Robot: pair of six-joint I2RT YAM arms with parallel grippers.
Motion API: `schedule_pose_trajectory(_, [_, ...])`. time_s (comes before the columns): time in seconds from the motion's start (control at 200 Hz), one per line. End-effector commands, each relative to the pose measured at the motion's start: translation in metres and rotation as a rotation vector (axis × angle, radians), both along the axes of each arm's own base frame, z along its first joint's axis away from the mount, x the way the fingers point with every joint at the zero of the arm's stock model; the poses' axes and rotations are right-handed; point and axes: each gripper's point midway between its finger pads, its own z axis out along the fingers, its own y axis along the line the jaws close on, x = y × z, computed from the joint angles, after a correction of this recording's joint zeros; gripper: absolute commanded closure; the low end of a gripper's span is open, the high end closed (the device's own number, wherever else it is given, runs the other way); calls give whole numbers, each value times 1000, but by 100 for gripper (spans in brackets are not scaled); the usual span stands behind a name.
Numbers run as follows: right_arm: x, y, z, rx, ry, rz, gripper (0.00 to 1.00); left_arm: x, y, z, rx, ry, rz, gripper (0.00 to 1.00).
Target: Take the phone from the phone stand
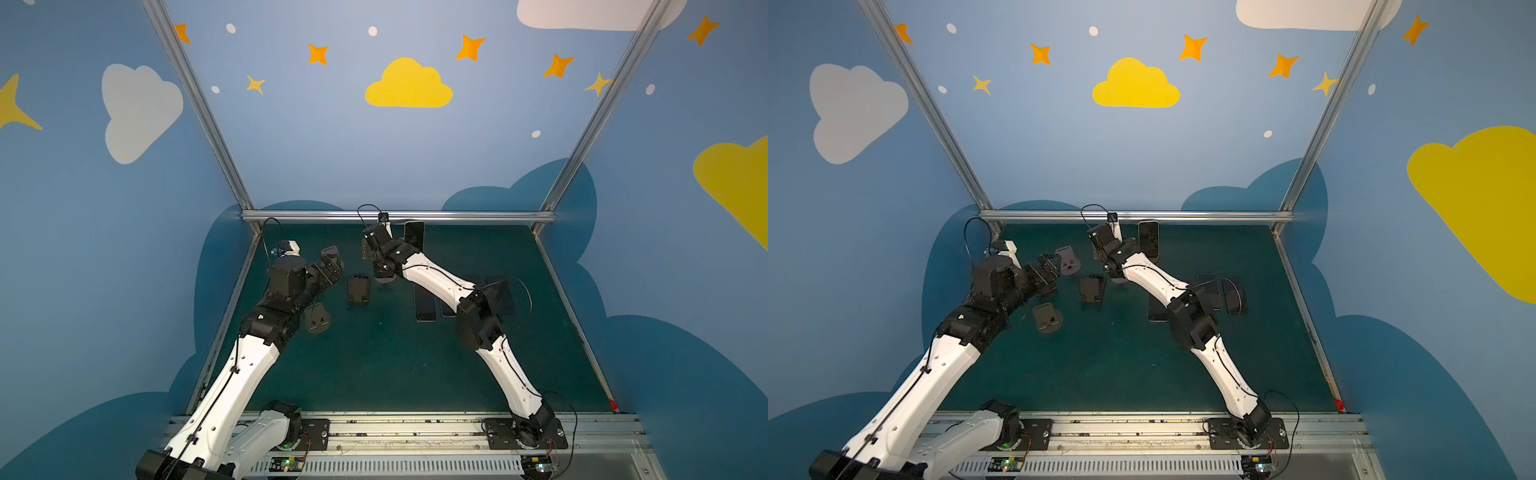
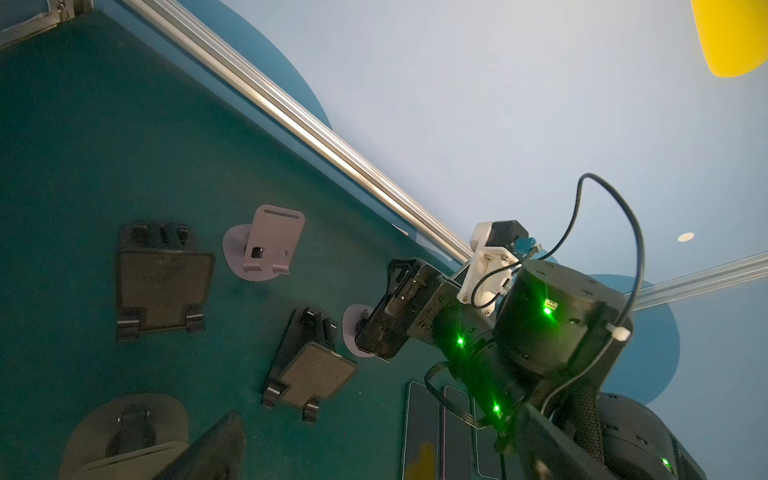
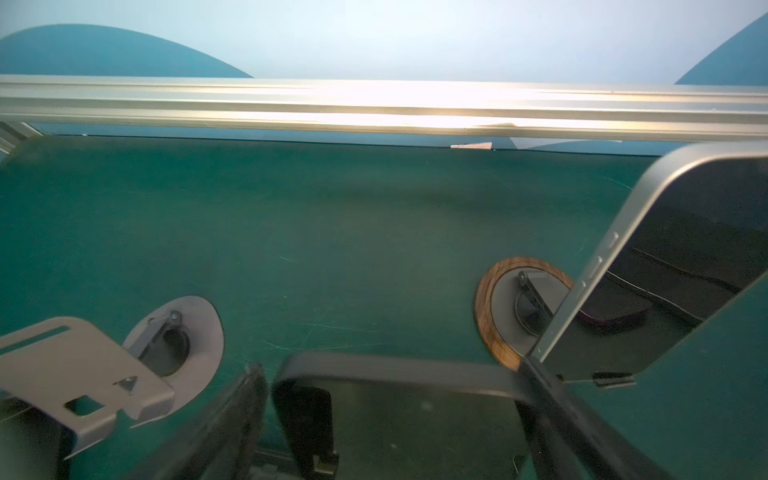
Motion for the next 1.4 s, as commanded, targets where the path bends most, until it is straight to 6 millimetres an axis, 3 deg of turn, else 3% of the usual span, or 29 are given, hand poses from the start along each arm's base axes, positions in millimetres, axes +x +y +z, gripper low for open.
schedule_pose_trajectory(0.0, [5, -3, 4, 4, -17, -27, 8, 3, -1, -2, -7, -2, -6, 0])
schedule_pose_trajectory(0.486, [8, 1, -12, 12, 9, -13, 10, 3, -2, -3, -10, 3, -11, 0])
schedule_pose_trajectory(0.721, [9, 2, -15, 1, 9, -6, 21, 4, -3, -3, -16, 3, -14, 0])
schedule_pose_trajectory(1.081, [7, 8, -22, 5, 14, 39, 26, 4, -2, -4, -17, 5, -10, 0])
schedule_pose_trajectory(1.392, [3, 9, -10, -35, -27, 60, 31, 4, -4, -3, -28, 5, -19, 0])
